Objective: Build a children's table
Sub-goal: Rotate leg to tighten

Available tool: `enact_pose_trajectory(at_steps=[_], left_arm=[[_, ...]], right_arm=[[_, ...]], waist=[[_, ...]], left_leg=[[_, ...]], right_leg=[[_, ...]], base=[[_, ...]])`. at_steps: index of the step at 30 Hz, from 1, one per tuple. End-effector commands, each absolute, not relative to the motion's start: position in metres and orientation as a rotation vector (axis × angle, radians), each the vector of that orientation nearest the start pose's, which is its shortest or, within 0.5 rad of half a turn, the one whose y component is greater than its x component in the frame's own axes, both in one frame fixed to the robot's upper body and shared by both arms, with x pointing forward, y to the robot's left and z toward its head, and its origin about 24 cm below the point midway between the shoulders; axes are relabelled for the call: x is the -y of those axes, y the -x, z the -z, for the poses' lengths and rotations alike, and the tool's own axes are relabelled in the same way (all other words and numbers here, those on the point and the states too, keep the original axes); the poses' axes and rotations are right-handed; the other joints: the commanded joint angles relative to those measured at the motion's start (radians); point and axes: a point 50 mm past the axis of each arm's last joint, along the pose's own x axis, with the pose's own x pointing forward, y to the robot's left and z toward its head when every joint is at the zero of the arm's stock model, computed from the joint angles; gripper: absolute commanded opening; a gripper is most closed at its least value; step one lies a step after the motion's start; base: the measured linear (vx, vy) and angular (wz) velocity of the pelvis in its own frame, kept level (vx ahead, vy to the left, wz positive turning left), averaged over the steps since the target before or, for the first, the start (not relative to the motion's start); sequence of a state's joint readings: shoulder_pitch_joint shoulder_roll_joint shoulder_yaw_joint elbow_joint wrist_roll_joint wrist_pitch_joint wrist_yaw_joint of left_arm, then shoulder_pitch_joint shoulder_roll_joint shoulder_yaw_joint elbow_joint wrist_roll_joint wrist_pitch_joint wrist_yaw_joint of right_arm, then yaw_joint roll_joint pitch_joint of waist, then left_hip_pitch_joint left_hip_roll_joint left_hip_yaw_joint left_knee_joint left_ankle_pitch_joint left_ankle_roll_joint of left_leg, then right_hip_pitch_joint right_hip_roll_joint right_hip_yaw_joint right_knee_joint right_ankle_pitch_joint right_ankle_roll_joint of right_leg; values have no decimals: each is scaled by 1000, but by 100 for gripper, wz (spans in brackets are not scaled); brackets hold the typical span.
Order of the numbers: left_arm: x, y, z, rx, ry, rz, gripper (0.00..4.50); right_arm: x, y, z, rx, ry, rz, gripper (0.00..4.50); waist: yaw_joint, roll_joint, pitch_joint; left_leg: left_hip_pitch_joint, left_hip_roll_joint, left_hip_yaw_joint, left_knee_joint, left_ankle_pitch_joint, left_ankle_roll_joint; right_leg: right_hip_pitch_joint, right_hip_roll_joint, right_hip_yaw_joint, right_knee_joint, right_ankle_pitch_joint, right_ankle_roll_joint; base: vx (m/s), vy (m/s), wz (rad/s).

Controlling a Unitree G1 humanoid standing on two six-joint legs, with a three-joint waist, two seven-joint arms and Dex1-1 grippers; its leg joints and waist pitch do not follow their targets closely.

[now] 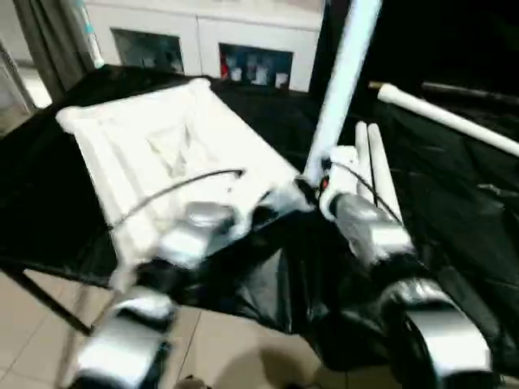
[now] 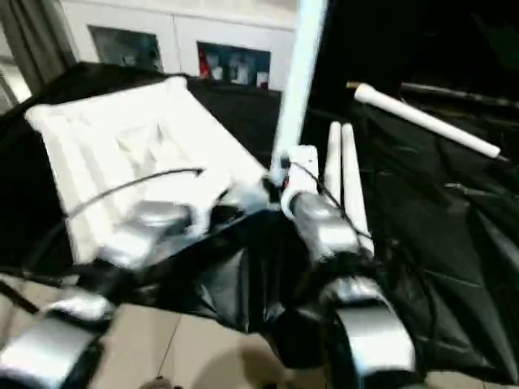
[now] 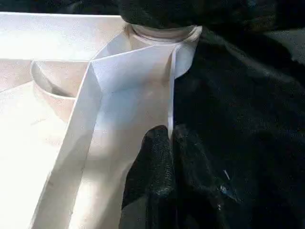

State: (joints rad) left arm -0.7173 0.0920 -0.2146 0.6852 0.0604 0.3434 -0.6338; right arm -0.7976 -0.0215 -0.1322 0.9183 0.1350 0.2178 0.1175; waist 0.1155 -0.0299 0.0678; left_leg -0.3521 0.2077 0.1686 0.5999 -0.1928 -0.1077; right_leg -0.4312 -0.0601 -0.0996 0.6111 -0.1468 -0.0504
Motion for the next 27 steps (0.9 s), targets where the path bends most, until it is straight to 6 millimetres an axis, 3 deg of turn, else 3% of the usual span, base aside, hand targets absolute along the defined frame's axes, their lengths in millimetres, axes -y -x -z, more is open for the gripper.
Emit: enact_pose_trajectory(at_steps=[1,3,4,7,11,12,20,27], left_arm=[[-58,-357,-75,-346,-231,808,0],[-57,-356,-76,-340,-233,816,0],[-57,-356,-76,-339,-235,817,0],[-60,-356,-76,-330,-253,833,0],[-64,-355,-76,-324,-265,869,0],[-65,-354,-76,-323,-266,880,0],[-83,-348,-77,-296,-305,1002,0],[-104,-344,-80,-304,-324,1086,0]], right_arm=[[87,-364,-29,-491,-243,-233,272],[82,-366,-34,-476,-231,-259,272],[82,-367,-35,-472,-224,-263,307],[81,-369,-39,-450,-198,-282,347],[86,-376,-48,-379,-156,-298,376],[88,-376,-50,-366,-147,-311,376],[113,-375,-64,-293,8,-521,376],[143,-364,-71,-288,192,-729,376]], waist=[[1,-1,-85],[0,-3,-82],[0,-3,-81],[1,-2,-79],[-4,-1,-80],[-4,3,-81],[-3,4,-80],[5,4,-81]], left_leg=[[-6,10,-1,-63,-123,39],[-6,9,0,-63,-126,47],[-6,8,1,-63,-131,50],[-6,8,1,-64,-135,52],[-9,8,0,-63,-131,51],[-10,8,0,-63,-123,56],[-10,15,0,-61,-110,83],[-8,14,1,-60,-115,83]], right_leg=[[74,-80,51,-81,-330,-80],[75,-81,51,-82,-330,-83],[74,-81,51,-84,-343,-80],[73,-81,51,-88,-368,-68],[74,-81,50,-86,-354,-76],[75,-81,51,-82,-327,-88],[78,-82,53,-76,-268,-133],[80,-81,55,-75,-265,-140]], base=[[0,0,0],[0,0,0],[0,0,0],[0,0,0],[0,0,0],[0,0,0],[0,0,0],[0,0,0]])
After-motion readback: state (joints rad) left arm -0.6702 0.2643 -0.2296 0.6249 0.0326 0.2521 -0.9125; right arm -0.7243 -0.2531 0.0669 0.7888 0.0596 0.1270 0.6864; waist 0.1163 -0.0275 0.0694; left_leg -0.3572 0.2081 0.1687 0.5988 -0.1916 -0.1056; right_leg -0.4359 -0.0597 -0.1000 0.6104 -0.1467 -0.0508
